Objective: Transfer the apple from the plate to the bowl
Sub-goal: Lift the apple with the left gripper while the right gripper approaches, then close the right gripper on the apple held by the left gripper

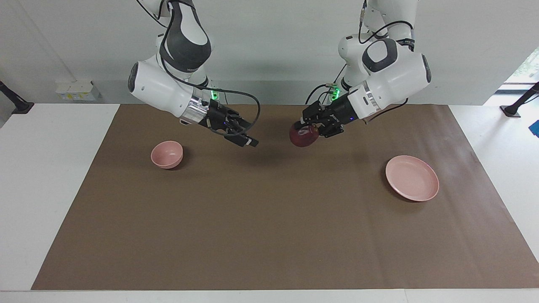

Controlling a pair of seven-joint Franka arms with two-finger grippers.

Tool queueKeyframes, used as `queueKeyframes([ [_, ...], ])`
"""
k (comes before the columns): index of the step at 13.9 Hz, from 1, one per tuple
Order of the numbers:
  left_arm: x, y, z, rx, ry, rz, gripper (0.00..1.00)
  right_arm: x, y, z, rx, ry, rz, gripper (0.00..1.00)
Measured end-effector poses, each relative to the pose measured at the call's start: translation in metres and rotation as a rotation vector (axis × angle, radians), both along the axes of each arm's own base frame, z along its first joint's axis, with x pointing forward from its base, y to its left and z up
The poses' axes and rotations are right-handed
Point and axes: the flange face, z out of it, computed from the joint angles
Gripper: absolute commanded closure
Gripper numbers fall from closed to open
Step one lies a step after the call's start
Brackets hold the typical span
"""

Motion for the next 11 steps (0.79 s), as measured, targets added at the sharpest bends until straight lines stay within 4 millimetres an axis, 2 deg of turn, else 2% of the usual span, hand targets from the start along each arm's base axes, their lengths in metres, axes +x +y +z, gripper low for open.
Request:
queueKeyframes([
  [2,-0.009,-0.018,0.003,-0.03,-0.005,-0.035,1.0,-0.003,0.014,-0.003,-0.007,0.016,-0.026,0.0],
  [6,-0.022,-0.039,0.008,-0.052,-0.022,-0.069,1.0,-0.01,0.033,-0.005,-0.008,0.069,-0.063,0.0],
  [11,-0.022,-0.047,0.013,-0.056,-0.079,-0.039,1.0,-0.016,0.05,-0.004,-0.005,0.119,-0.086,0.0],
])
